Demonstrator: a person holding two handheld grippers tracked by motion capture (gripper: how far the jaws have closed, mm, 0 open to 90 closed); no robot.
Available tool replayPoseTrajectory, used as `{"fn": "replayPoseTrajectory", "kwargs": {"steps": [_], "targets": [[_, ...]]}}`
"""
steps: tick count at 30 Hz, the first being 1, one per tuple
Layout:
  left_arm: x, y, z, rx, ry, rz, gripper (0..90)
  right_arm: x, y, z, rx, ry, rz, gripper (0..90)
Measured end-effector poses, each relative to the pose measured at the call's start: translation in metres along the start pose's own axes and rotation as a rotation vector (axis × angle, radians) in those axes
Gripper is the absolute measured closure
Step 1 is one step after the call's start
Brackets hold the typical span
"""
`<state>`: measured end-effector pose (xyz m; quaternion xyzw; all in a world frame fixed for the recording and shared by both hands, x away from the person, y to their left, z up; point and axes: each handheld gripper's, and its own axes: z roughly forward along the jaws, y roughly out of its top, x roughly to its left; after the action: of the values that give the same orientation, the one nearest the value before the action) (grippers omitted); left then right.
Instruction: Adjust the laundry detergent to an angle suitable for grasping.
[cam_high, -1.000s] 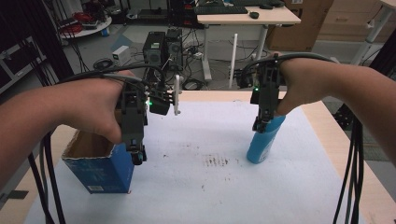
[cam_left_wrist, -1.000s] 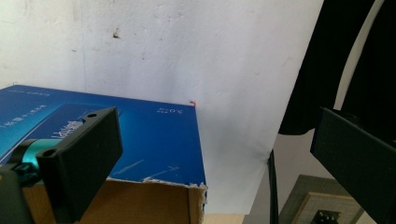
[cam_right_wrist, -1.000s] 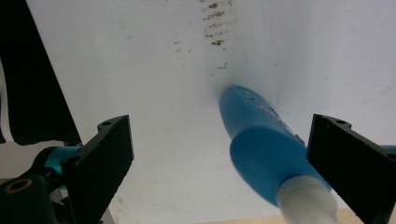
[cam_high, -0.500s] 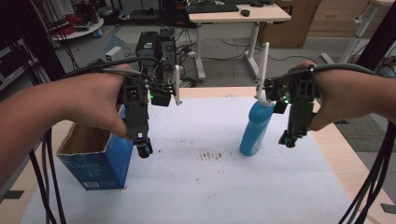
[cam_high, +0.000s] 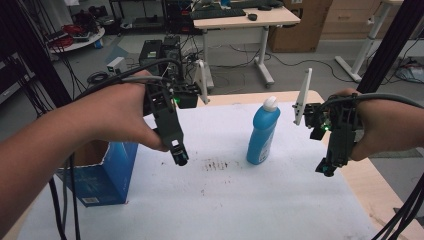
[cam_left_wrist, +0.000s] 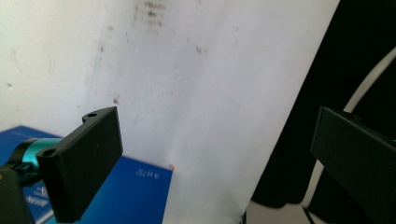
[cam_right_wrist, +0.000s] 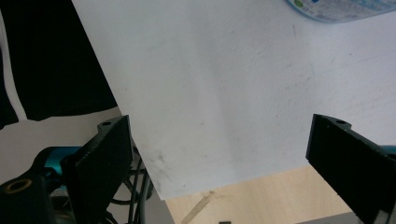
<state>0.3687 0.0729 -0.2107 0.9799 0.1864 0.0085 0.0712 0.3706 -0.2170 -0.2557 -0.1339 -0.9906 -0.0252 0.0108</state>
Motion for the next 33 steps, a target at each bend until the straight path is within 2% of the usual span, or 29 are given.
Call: {"fn": "replayPoseTrajectory", "kwargs": {"steps": [2, 3, 5, 6, 9, 11, 16, 19, 22, 25, 29, 30, 31, 33], "targets": [[-0.002, 0.005, 0.001, -0.006, 0.006, -0.005, 2.2, 0.001, -0.005, 0.001, -0.002, 0.002, 0.014, 6.5], [-0.003, 0.015, 0.004, -0.027, 0.012, -0.021, 2.2, 0.001, -0.008, 0.001, -0.004, 0.0, 0.012, 6.5], [-0.003, 0.015, 0.004, -0.027, 0.012, -0.021, 2.2, 0.001, -0.01, 0.001, -0.011, 0.001, 0.018, 6.5], [-0.003, 0.027, 0.009, -0.083, 0.013, -0.057, 2.2, 0.002, -0.014, 0.002, -0.013, 0.002, 0.016, 6.5], [-0.001, 0.035, 0.011, -0.117, 0.014, -0.08, 2.2, 0.002, -0.019, 0.004, -0.015, 0.003, 0.015, 6.5], [0.002, 0.044, 0.017, -0.163, 0.009, -0.106, 2.2, 0.002, -0.022, 0.005, -0.017, 0.004, 0.026, 6.5], [0.004, 0.056, 0.027, -0.195, 0.007, -0.104, 2.2, 0.001, -0.028, 0.007, -0.019, 0.005, 0.029, 6.5], [0.006, 0.065, 0.035, -0.201, 0.026, -0.101, 2.2, 0.001, -0.03, 0.008, -0.025, 0.007, 0.04, 6.5], [0.009, 0.074, 0.042, -0.236, 0.007, -0.123, 2.2, -0.001, -0.034, 0.009, -0.046, 0.006, 0.044, 6.5], [0.01, 0.079, 0.045, -0.25, -0.001, -0.127, 2.1, -0.001, -0.035, 0.012, -0.042, 0.012, 0.049, 6.5], [0.014, 0.088, 0.052, -0.289, -0.004, -0.154, 2.1, -0.002, -0.036, 0.015, -0.041, 0.012, 0.047, 6.5], [0.015, 0.092, 0.054, -0.331, -0.014, -0.185, 2.1, -0.002, -0.036, 0.015, -0.041, 0.011, 0.047, 6.5], [0.015, 0.092, 0.054, -0.331, -0.014, -0.185, 2.2, -0.002, -0.036, 0.015, -0.041, 0.011, 0.047, 6.5], [0.016, 0.099, 0.058, -0.378, -0.025, -0.213, 2.2, -0.003, -0.037, 0.015, -0.04, 0.015, 0.051, 6.5]]}}
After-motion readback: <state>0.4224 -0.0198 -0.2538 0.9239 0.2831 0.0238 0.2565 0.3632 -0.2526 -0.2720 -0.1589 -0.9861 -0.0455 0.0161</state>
